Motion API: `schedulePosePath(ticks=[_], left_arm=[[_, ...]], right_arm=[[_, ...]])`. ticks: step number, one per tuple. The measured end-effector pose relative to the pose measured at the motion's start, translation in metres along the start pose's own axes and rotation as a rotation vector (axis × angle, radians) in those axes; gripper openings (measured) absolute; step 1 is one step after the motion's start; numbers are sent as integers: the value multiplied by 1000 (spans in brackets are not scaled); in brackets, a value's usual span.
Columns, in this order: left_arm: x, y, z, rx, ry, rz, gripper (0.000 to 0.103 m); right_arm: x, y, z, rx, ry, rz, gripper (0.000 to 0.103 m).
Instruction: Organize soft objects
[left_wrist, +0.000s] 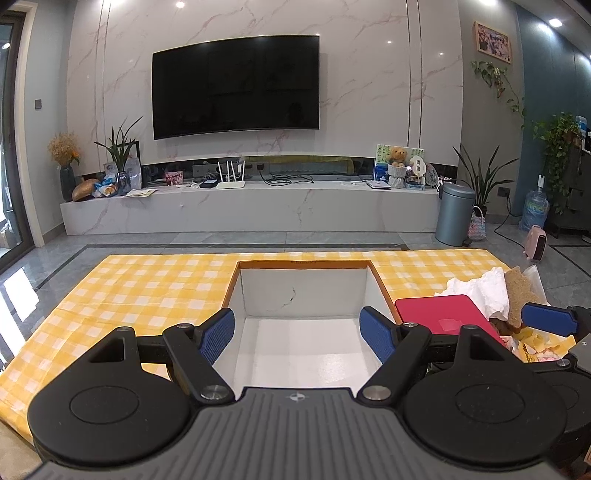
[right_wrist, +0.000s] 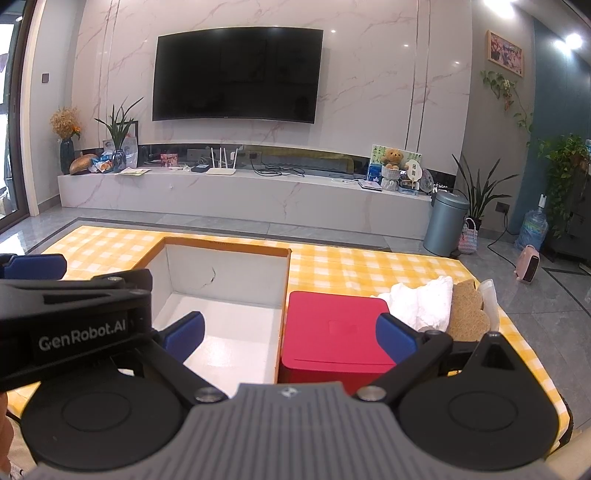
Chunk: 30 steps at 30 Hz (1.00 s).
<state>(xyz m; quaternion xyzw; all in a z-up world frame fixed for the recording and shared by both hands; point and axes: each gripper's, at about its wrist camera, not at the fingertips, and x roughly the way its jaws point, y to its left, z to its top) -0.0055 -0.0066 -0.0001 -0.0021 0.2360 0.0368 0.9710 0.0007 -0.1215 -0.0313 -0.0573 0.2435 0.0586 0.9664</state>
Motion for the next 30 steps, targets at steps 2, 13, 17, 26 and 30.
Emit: schedulePosePath(ticks=[2, 13, 17, 26, 30], left_arm=[[0, 0, 0, -1, 3, 0, 91], [-6, -9, 0, 43, -29, -5, 91], [-10, -10, 0, 47, -47, -16, 91], [-13, -16, 4, 13, -56, -166, 91], [-7, -38, 2, 32, -10, -270, 91]], right_arm=[[0, -2, 0, 1, 2, 2, 97], [1, -15, 0, -30, 10, 0, 97], [0, -29, 2, -62, 16, -2, 97], [-6, -132, -5, 12, 55, -217, 98], [2, -185, -25, 132, 121, -293, 98]])
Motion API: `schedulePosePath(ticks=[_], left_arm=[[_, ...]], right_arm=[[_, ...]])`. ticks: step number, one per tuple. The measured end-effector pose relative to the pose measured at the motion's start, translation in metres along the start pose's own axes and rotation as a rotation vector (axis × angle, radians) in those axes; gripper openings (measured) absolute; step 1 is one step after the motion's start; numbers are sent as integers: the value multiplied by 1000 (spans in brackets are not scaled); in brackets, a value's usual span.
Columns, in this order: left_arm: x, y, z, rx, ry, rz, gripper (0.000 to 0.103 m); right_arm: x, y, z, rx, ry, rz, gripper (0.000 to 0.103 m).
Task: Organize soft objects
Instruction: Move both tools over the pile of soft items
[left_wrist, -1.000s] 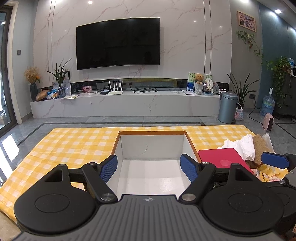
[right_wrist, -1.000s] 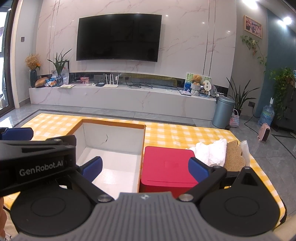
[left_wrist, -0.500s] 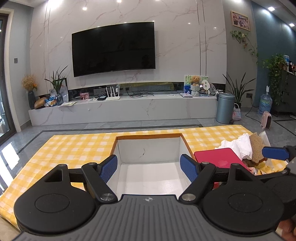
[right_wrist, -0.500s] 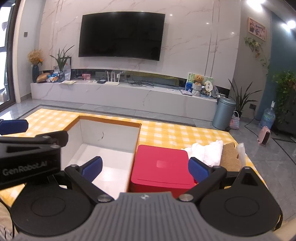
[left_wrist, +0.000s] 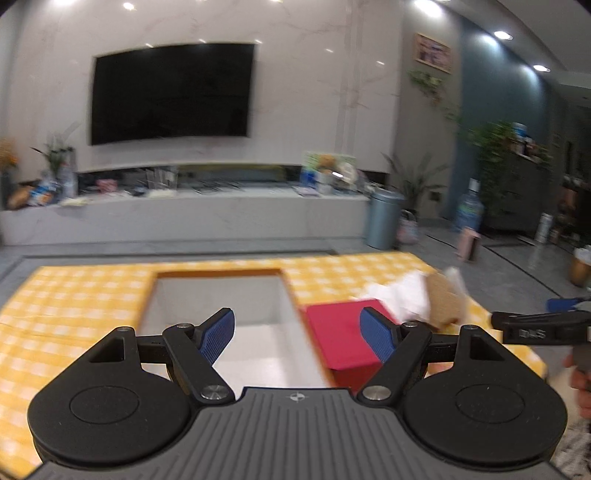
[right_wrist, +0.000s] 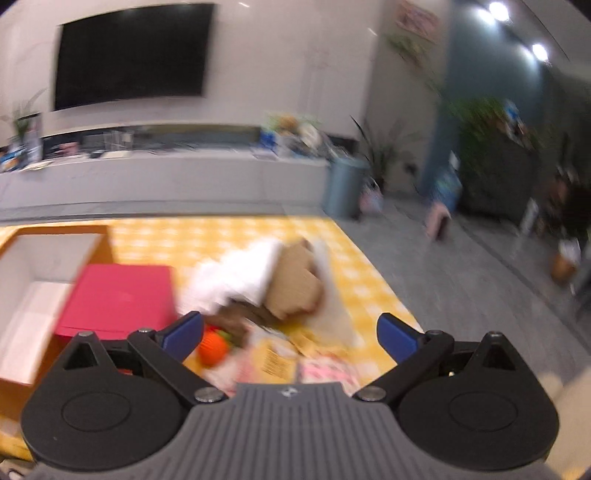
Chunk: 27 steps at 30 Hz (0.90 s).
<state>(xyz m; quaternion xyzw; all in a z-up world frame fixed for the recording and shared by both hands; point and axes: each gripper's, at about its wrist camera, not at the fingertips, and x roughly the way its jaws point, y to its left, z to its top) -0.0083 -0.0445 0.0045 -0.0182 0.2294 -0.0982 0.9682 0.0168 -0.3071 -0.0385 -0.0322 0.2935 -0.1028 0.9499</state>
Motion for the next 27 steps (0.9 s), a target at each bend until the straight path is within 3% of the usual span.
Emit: schedulePosePath(ticks=[4, 9, 16, 19, 24, 27], left_arm=[[21, -31, -8, 30, 75, -89, 91], [46, -79, -33, 127, 144, -169, 91], [86, -138, -79, 304, 189, -281, 91], [104, -157, -98, 350, 178, -318, 91], [132, -178, -125, 514, 120, -350, 91], [140, -183, -139, 604, 86, -302, 91]], right_arm=[[30, -32, -11, 139, 105, -58, 98], [57, -56, -28, 301, 180, -41, 98], [76, -72, -41, 427, 212, -46, 100], [80, -71, -44, 436, 188, 49, 100], [109, -62, -42, 461, 228, 354, 95], [133, -53, -43, 481, 325, 345, 91]])
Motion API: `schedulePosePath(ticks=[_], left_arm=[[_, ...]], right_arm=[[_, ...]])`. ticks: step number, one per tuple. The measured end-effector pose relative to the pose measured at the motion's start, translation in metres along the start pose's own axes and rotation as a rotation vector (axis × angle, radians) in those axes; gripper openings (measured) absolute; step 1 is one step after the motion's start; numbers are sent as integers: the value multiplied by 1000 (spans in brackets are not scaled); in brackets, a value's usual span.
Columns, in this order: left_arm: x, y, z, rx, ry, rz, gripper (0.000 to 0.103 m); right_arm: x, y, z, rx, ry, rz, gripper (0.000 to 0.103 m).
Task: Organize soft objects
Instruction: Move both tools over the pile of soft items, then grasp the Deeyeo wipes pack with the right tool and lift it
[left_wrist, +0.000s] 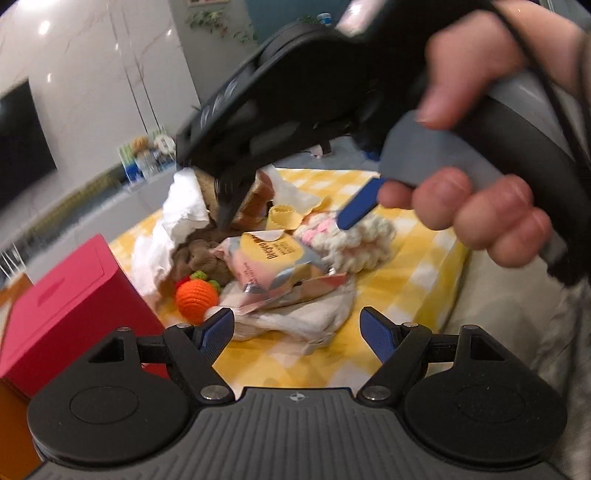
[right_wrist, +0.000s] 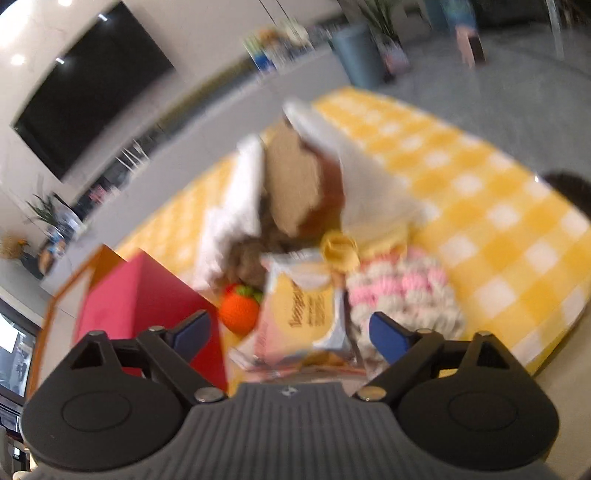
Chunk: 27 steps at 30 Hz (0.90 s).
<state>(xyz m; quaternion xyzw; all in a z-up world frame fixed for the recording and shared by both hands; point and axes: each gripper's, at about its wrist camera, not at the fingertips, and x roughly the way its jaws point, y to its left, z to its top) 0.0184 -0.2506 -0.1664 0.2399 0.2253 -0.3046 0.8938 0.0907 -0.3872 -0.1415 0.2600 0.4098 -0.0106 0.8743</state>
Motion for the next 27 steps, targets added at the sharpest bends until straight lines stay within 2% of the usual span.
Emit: schedulePosePath(ticks=[5, 9, 13, 16, 17, 19, 20, 23, 26, 27], left_arm=[[0, 0, -11, 40, -19, 17, 91], [-1, 10, -13, 0, -20, 13, 91], [-8, 20, -13, -51, -13, 2, 91], [-11, 27, -12, -81, 10, -3, 91], [-12, 30, -12, -93, 16, -3, 91], [-14, 34, -12, -121, 21, -3, 91], [-16, 36, -11, -132, 22, -1, 91], [-17, 40, -9, -153, 22, 8, 91], [-19, 41, -7, -162, 20, 13, 91], [-20, 42, -6, -165, 18, 11, 91]], right_arm=[[23, 0, -2, -16, 13, -84, 90], [34, 12, -3, -67, 6, -118, 96], [47, 28, -12, -224, 10, -231, 101], [61, 37, -20, -307, 0, -348, 99], [62, 39, -22, -329, -2, -367, 98], [59, 42, -22, -342, -15, -398, 83], [54, 40, -20, -338, -18, -395, 81], [43, 32, -16, -297, -28, -345, 73], [35, 35, -15, -314, -22, -306, 60], [26, 34, -13, -311, -22, -273, 49]])
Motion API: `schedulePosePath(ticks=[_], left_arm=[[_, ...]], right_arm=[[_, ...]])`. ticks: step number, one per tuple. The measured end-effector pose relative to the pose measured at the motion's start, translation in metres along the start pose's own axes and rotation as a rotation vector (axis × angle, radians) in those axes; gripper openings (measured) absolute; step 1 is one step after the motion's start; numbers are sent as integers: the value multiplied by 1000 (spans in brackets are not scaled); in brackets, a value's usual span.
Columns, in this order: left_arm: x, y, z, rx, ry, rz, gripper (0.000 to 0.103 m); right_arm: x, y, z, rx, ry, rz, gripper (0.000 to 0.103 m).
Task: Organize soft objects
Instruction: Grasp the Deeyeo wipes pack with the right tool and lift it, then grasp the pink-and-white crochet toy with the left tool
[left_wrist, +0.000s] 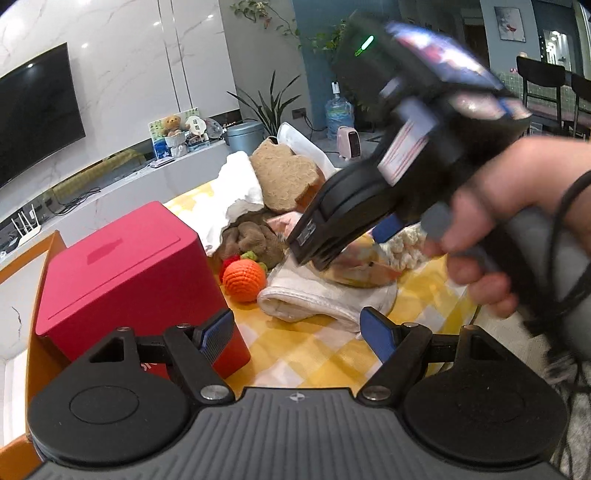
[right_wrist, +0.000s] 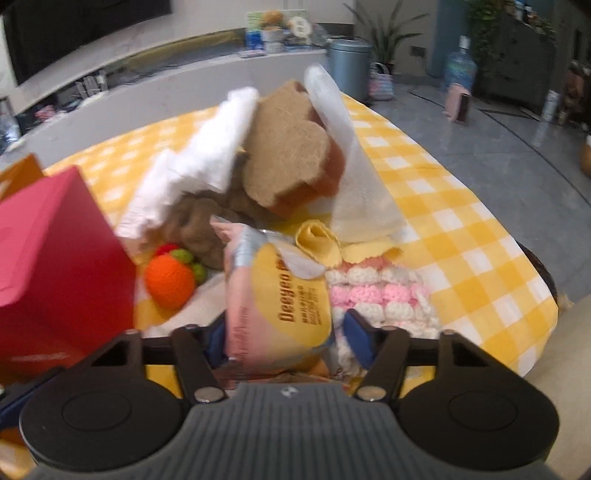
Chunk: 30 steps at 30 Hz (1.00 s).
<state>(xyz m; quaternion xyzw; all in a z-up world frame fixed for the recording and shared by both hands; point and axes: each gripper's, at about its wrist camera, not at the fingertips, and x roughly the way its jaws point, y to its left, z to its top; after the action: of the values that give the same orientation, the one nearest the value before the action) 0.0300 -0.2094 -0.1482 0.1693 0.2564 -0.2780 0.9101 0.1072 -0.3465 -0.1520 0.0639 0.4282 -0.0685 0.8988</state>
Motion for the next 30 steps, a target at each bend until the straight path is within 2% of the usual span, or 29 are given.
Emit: schedulePosePath(ticks=[3, 6, 8, 10, 11, 13, 17, 18, 19, 22, 26, 28, 30], left_arm=[[-3, -1, 0, 5, -4, -18, 91], [-1, -5, 1, 27, -6, -26, 91], [1, -7, 1, 29, -3, -28, 91], [1, -7, 0, 28, 2, -34, 91], [1, -7, 0, 28, 4, -36, 91], [2, -6, -1, 26, 4, -37, 91], [2, -2, 0, 14, 6, -31, 91], [1, 0, 0, 7, 7, -30, 91], [1, 1, 1, -3, 9, -27, 91], [-2, 5, 4, -28, 11, -29, 91], [-13, 11, 14, -44, -10, -61, 91], [-16, 12, 20, -66, -14, -79, 91], [-15, 12, 27, -101, -8, -101, 91]], right_arm=[[-23, -13, 5, 98, -13, 86, 47], [-31, -23, 6, 133, -33, 99, 46], [-28, -24, 3, 118, 15, 90, 46], [-20, -20, -2, 69, 70, 117, 47], [-12, -17, -4, 65, 98, 128, 50], [4, -12, -7, 85, 127, 128, 64], [20, -4, -7, 95, 144, 76, 67], [21, -4, -8, 93, 131, 81, 66], [22, -4, -10, 89, 124, 82, 57], [14, -10, -8, 86, 108, 97, 47], [-16, -21, -1, 109, 33, 155, 47], [-40, -27, 4, 123, -39, 172, 46], [-69, -34, 9, 129, -127, 144, 47]])
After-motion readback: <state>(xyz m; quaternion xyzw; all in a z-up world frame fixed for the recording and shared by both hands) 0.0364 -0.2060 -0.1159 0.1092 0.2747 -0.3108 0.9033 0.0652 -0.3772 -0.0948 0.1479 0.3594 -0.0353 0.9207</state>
